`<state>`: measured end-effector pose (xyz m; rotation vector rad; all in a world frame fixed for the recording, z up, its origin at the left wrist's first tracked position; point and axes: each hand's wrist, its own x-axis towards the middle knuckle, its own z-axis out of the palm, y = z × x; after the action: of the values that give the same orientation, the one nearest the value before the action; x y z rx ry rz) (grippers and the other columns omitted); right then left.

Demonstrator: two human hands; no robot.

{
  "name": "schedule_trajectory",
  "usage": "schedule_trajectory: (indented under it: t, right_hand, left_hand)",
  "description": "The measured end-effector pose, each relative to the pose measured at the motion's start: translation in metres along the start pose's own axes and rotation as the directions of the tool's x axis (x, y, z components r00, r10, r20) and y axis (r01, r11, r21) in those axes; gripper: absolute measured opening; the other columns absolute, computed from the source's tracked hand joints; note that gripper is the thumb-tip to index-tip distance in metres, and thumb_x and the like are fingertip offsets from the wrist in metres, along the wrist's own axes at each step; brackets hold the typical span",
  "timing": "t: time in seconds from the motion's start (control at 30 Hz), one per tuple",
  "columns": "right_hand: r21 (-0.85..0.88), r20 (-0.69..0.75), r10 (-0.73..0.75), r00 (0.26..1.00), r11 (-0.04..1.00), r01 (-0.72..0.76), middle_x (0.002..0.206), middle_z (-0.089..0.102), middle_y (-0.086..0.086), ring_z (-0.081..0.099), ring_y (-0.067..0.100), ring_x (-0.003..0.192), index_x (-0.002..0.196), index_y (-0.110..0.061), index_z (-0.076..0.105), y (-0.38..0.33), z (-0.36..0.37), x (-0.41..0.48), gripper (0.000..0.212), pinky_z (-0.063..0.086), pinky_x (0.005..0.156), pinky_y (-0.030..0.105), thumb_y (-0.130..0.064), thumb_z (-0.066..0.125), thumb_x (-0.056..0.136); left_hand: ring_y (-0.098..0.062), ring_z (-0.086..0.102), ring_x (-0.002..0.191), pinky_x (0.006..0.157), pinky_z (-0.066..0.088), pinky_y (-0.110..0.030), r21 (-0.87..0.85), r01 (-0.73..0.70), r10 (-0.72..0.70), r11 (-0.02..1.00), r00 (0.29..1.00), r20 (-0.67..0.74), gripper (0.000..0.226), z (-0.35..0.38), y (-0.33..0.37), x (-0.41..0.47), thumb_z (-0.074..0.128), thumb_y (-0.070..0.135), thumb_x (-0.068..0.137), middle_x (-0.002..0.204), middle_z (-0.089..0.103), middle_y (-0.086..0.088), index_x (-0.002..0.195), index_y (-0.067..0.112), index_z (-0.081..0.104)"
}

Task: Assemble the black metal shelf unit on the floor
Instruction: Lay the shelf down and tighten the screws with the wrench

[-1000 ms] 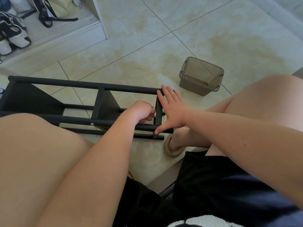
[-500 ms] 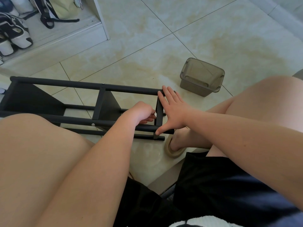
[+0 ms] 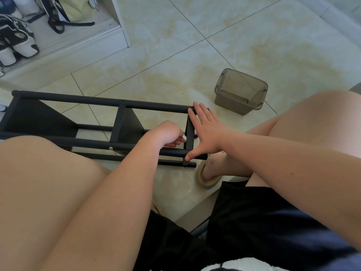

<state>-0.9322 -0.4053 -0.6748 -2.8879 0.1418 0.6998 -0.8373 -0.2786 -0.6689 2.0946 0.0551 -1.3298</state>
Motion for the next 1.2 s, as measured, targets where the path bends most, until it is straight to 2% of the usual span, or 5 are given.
schedule_trajectory:
  t: [0.33,0.5,0.67,0.77,1.2]
  right_hand:
    - [0.003,0.011,0.0,1.0,1.0,0.0,0.161,-0.035,0.014,-0.033,0.029,0.149,0.156,-0.01,-0.024,0.0,-0.001,-0.001,0.159,-0.014,0.124,0.046,-0.103,0.05,0.051]
    - [0.004,0.009,0.0,1.0,1.0,0.0,0.161,-0.034,0.015,-0.032,0.03,0.149,0.156,-0.01,-0.024,0.0,-0.002,-0.001,0.159,-0.014,0.123,0.045,-0.103,0.049,0.05]
    - [0.01,0.01,0.002,1.0,1.0,-0.002,0.161,-0.034,0.014,-0.032,0.03,0.149,0.156,-0.01,-0.025,-0.001,-0.002,-0.001,0.159,-0.014,0.124,0.045,-0.102,0.05,0.051]
    - [0.013,0.015,0.003,1.0,1.0,-0.003,0.161,-0.034,0.014,-0.032,0.03,0.149,0.156,-0.01,-0.025,-0.001,-0.002,-0.001,0.159,-0.013,0.124,0.046,-0.102,0.05,0.05]
    - [0.005,0.022,0.003,1.0,1.0,-0.003,0.162,-0.034,0.015,-0.031,0.031,0.15,0.156,-0.009,-0.025,-0.002,-0.005,-0.003,0.157,-0.011,0.125,0.046,-0.1,0.052,0.053]
  left_hand:
    - [-0.016,0.065,0.081,0.093,0.056,-0.035,0.15,-0.017,0.012,0.989,0.999,0.032,0.021,-0.005,-0.002,0.001,0.044,0.01,0.102,0.07,0.071,0.002,0.114,0.006,0.061]
    - [-0.016,0.063,0.091,0.097,0.051,-0.034,0.25,-0.063,0.047,0.966,0.996,0.071,0.024,-0.01,-0.003,-0.006,0.044,0.011,0.103,0.078,0.07,0.003,0.121,0.006,0.059]
    - [-0.026,0.066,0.11,0.108,0.044,-0.042,0.372,-0.128,0.093,0.919,0.989,0.111,0.025,-0.013,-0.006,-0.012,0.047,0.008,0.102,0.112,0.073,-0.012,0.119,0.0,0.064]
    - [-0.022,0.066,0.097,0.104,0.046,-0.038,0.383,-0.153,0.116,0.911,0.986,0.119,0.021,-0.015,-0.01,-0.012,0.047,0.006,0.102,0.109,0.074,-0.011,0.11,0.003,0.066]
    - [-0.031,0.06,0.1,0.094,0.047,-0.04,0.652,-0.236,0.18,0.721,0.972,0.153,0.025,-0.019,-0.013,-0.018,0.051,0.01,0.097,0.118,0.066,-0.018,0.113,0.003,0.069]
